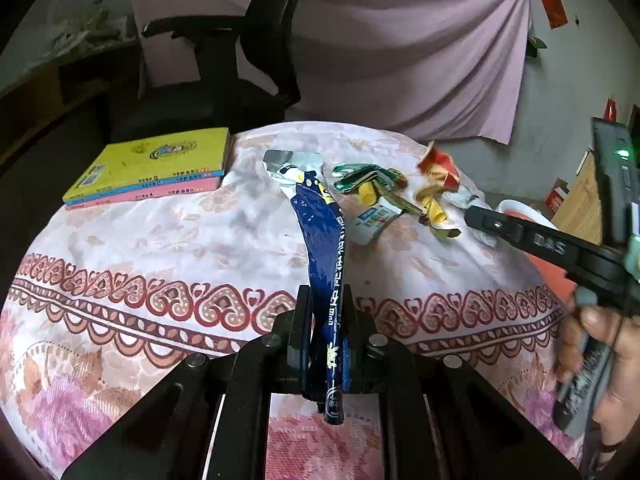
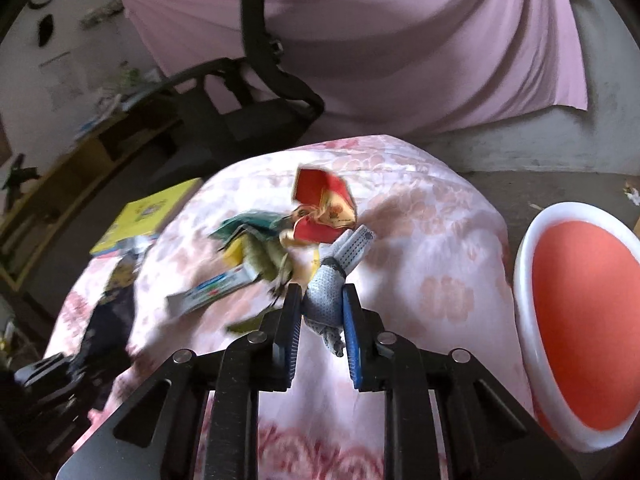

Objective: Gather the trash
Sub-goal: 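Carry the grey wrapper to the bucket and release it while the left tool holds the blue wrapper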

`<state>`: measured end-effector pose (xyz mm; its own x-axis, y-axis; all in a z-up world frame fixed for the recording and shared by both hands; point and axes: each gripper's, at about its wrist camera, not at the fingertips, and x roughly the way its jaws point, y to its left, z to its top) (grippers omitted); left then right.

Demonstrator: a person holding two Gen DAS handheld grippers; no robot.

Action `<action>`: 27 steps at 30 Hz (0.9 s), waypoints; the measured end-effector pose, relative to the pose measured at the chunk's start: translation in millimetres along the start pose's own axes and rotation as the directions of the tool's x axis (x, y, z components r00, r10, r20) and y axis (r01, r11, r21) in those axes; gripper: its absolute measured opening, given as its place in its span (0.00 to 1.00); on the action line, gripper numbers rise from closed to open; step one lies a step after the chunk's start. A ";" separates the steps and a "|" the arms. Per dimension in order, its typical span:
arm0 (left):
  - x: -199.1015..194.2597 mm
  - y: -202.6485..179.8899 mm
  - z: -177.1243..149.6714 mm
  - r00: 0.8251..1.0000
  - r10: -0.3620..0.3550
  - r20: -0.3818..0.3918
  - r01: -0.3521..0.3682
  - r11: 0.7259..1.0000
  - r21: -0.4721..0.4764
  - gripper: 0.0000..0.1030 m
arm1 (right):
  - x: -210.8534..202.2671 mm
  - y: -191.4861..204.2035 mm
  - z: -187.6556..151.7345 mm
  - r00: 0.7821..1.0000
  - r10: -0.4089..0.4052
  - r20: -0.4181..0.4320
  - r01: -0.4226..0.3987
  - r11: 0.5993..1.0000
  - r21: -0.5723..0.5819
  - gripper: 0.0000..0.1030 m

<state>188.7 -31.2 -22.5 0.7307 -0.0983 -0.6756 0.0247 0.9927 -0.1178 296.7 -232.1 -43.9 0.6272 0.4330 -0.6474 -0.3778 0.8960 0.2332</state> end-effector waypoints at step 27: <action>-66.1 -110.4 52.8 0.938 -0.163 0.306 0.085 0.964 0.251 0.09 | -152.3 -40.0 -25.0 0.803 -0.094 0.589 0.136 0.990 -0.027 0.19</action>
<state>173.7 -130.7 73.6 0.8902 -0.2324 -0.3920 0.2573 0.9663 0.0116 199.2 -336.4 27.2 0.9402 0.3208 -0.1141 -0.3071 0.9437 0.1233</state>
